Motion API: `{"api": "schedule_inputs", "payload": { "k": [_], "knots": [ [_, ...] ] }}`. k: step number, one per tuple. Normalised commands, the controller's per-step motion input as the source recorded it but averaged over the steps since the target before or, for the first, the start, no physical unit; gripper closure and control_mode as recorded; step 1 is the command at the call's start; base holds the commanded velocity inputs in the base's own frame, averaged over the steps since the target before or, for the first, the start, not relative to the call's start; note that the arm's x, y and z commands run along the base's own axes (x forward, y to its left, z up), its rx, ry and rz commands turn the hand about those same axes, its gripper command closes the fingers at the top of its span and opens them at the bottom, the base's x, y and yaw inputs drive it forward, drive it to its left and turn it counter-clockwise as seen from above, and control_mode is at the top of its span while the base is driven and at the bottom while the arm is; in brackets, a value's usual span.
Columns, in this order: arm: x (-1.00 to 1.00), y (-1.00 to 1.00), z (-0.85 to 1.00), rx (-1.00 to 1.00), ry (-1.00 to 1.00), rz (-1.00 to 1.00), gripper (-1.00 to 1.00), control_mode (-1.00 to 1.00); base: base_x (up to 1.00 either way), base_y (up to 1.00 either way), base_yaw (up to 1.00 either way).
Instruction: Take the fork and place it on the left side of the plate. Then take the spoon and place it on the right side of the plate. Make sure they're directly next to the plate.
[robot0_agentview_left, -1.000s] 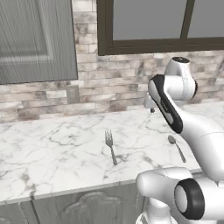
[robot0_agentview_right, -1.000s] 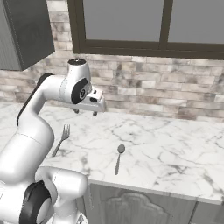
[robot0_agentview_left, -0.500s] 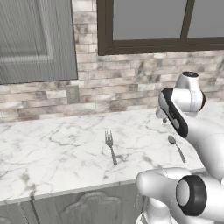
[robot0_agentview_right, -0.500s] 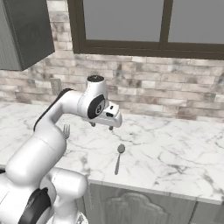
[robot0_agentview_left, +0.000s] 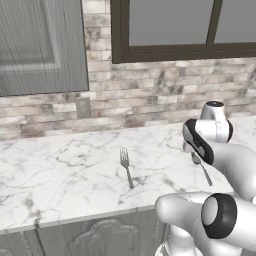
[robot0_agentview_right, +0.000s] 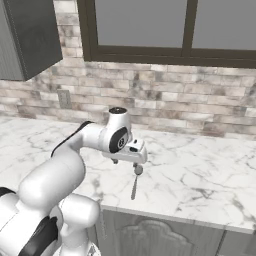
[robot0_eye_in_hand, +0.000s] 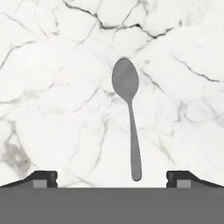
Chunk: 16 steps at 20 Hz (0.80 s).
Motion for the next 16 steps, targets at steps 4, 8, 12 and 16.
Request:
{"api": "schedule_inputs", "payload": {
  "k": [4, 8, 12, 16],
  "knots": [
    [-0.08, -0.14, -0.21, 0.0, 0.04, 0.0, -1.0, -1.0, 0.0, 0.0, 0.0],
    [-0.15, -0.15, -0.09, 0.0, 0.0, 0.0, -1.0, -1.0, 0.0, 0.0, 0.0],
    [-0.15, -0.13, -0.17, 0.0, 0.0, 0.0, -1.0, -1.0, 0.0, 0.0, 0.0],
    [-0.06, -0.13, -0.29, 0.0, 0.0, 0.0, -1.0, -1.0, 0.0, 0.0, 0.0]
  ]
}}
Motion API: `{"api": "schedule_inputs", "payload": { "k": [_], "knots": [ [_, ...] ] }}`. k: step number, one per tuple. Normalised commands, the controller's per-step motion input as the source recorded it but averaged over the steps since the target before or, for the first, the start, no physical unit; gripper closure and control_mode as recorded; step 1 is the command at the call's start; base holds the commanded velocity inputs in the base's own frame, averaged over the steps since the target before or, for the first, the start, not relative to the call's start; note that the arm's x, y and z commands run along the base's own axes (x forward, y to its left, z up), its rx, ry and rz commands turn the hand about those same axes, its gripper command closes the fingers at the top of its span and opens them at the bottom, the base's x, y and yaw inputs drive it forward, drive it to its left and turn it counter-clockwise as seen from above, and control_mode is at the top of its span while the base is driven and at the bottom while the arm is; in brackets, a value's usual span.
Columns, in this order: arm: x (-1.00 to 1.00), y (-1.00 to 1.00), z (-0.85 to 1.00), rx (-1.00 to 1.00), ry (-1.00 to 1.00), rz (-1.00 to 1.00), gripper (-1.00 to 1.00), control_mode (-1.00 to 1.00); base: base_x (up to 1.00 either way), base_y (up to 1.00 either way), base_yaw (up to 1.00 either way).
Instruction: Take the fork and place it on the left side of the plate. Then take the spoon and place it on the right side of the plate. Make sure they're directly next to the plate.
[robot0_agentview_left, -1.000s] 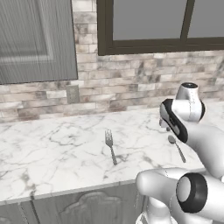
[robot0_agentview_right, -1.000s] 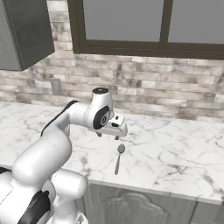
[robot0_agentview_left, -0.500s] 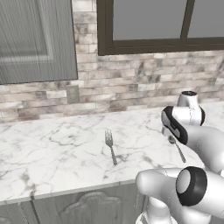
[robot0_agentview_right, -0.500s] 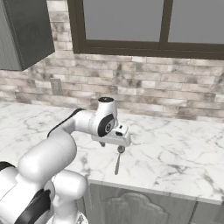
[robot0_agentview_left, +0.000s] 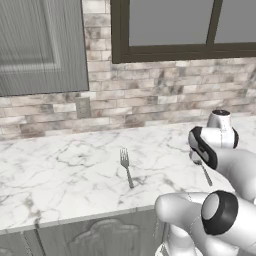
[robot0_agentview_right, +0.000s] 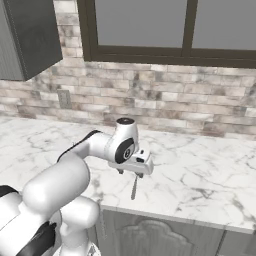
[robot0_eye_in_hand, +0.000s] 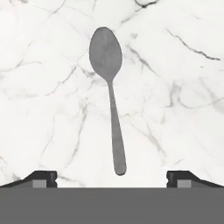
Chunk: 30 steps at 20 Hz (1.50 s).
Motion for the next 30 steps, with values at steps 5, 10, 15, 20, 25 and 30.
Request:
{"api": "schedule_inputs", "payload": {
  "k": [5, 10, 15, 20, 25, 30],
  "knots": [
    [0.0, -0.24, -0.25, 0.02, 0.0, 0.01, -1.0, -1.0, 0.0, 0.0, 0.0],
    [0.0, -0.08, -0.35, 0.0, 0.03, 0.01, -1.0, -1.0, 0.0, 0.0, 0.0],
    [0.09, 0.0, -0.42, 0.0, 0.07, 0.01, -1.0, -1.0, 0.0, 0.0, 0.0],
    [0.13, 0.0, -0.33, 0.0, 0.06, 0.01, -1.0, -1.0, 0.0, 0.0, 0.0],
    [0.13, 0.0, -0.19, 0.0, 0.02, 0.01, -1.0, -1.0, 0.0, 0.0, 0.0],
    [0.15, 0.0, -0.12, 0.0, 0.0, 0.03, -1.0, -1.0, 0.0, 0.0, 0.0]
  ]
}}
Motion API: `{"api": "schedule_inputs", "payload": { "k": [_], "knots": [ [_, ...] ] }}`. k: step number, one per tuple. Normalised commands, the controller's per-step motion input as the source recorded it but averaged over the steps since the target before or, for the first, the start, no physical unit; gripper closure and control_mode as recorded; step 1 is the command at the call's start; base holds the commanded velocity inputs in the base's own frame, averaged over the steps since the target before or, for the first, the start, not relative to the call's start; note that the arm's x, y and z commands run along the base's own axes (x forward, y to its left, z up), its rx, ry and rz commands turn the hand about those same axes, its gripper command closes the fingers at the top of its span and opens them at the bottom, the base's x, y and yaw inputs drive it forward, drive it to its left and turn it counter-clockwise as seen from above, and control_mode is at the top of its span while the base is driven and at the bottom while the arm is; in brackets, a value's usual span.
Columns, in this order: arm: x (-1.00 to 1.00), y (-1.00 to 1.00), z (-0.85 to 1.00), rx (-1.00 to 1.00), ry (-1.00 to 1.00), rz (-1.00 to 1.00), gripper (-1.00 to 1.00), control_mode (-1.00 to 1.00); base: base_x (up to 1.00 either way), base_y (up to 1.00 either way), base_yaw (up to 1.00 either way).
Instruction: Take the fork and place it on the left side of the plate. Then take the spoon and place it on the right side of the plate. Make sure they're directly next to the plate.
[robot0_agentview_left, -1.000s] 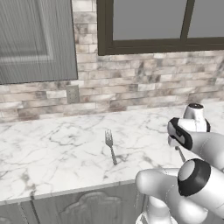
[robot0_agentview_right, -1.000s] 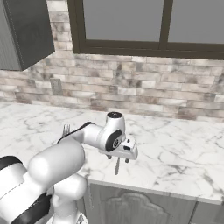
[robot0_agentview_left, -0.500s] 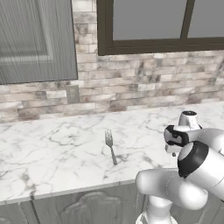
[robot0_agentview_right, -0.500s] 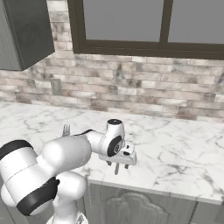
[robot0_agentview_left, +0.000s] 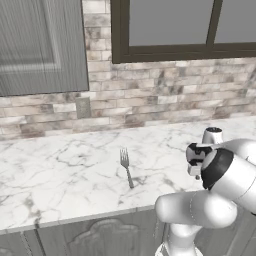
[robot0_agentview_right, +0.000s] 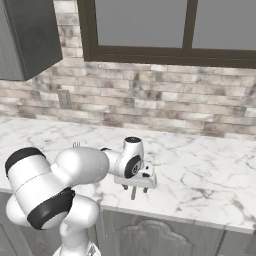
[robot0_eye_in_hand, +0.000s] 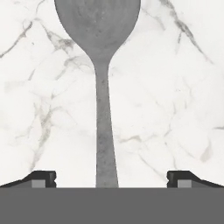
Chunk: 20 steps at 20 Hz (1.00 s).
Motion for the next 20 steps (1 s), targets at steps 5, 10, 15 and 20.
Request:
{"api": "schedule_inputs", "payload": {
  "k": [5, 10, 15, 20],
  "knots": [
    [0.1, 0.0, -0.19, 0.0, 0.0, 0.03, 1.0, -1.0, 0.0, 0.0, 0.0],
    [0.0, 0.01, -0.3, 0.0, 0.0, 0.03, 1.0, -1.0, 0.0, 0.0, 0.0],
    [-0.04, 0.05, -0.09, 0.0, 0.0, 0.01, 1.0, -1.0, 0.0, 0.0, 0.0],
    [-0.21, 0.04, 0.09, 0.0, 0.0, 0.0, 1.0, -1.0, 0.0, 0.0, 0.0]
  ]
}}
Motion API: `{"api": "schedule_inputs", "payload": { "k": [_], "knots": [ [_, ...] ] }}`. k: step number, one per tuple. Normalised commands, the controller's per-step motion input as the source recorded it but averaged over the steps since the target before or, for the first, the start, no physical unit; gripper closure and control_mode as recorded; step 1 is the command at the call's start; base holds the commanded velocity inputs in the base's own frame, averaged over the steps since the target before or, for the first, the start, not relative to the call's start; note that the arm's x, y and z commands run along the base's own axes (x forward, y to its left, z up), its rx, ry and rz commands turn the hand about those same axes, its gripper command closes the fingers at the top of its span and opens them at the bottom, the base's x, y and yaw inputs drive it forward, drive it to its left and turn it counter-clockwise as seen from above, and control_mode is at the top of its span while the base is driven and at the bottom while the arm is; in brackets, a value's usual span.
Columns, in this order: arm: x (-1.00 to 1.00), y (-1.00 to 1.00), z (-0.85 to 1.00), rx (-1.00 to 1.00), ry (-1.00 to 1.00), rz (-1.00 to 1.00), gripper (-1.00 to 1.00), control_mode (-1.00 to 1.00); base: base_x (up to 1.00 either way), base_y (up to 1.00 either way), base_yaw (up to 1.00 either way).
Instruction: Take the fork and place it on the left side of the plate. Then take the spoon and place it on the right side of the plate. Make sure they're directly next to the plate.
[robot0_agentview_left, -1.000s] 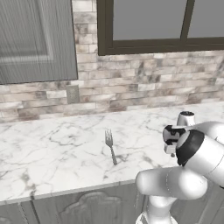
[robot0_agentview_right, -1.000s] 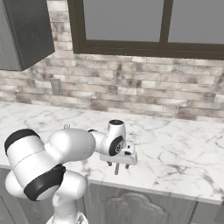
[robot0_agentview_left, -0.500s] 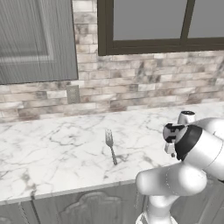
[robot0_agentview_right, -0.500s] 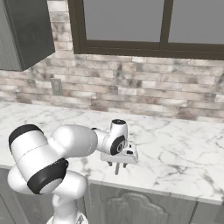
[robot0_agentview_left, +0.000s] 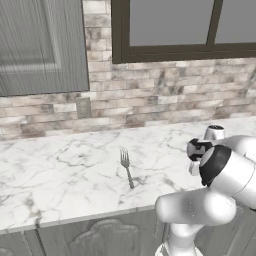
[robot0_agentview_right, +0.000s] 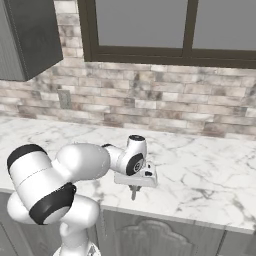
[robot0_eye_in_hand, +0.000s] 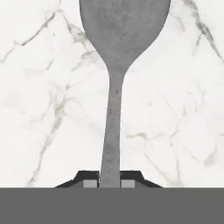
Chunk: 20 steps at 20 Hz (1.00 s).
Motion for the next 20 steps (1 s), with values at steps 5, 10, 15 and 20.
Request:
{"api": "schedule_inputs", "payload": {
  "k": [5, 10, 15, 20],
  "knots": [
    [-0.51, -0.02, 0.42, 0.01, -0.05, 0.0, 1.0, -1.0, 0.0, 0.0, 0.0],
    [-0.75, -0.01, 0.89, 0.08, -0.1, 0.0, 1.0, -1.0, 0.0, 0.0, 0.0],
    [-0.6, 0.13, 0.92, 0.04, -0.06, 0.0, 1.0, -1.0, 0.0, 0.0, 0.0],
    [-0.4, 0.5, 0.67, 0.0, -0.01, 0.0, 1.0, -1.0, 0.0, 0.0, 0.0]
  ]
}}
